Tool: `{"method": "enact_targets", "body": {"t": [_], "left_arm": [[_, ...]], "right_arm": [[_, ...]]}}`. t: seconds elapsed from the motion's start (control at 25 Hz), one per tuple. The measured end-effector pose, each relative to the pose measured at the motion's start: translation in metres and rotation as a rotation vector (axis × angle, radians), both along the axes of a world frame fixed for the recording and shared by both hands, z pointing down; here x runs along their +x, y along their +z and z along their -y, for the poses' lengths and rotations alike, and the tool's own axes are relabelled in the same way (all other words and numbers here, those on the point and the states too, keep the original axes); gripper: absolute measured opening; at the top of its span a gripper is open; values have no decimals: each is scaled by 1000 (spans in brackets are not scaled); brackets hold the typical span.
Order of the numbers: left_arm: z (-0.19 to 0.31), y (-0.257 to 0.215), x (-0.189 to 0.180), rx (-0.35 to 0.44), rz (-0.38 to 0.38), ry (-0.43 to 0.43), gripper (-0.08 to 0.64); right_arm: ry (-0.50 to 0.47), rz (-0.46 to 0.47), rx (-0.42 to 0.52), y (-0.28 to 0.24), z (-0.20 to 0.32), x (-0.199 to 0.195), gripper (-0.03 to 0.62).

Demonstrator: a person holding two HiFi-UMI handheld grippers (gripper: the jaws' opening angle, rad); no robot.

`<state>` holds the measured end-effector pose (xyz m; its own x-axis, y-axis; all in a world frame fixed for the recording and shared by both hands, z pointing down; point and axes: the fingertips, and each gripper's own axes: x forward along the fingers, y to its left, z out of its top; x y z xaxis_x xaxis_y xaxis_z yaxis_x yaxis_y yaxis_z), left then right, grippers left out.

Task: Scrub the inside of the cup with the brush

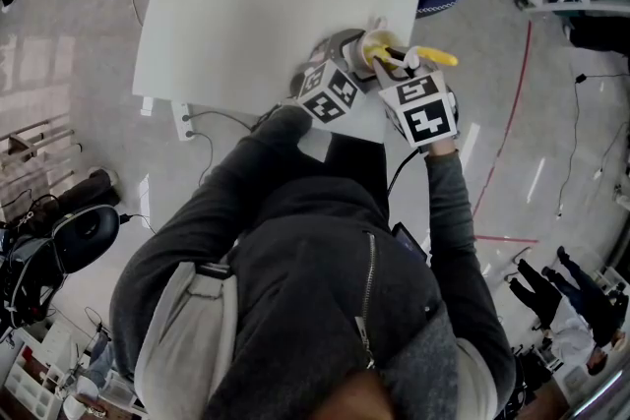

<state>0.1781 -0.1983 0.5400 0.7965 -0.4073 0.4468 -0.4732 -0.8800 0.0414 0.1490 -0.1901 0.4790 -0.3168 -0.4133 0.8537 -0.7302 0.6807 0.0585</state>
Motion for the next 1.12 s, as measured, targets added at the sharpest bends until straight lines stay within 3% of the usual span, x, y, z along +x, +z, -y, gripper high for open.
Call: {"method": "enact_targets", "body": {"t": [1.12], "left_arm": [[0, -1, 2, 1, 1, -1, 411]], "right_arm": [[-41, 30, 4, 5, 13, -13, 91]]}}
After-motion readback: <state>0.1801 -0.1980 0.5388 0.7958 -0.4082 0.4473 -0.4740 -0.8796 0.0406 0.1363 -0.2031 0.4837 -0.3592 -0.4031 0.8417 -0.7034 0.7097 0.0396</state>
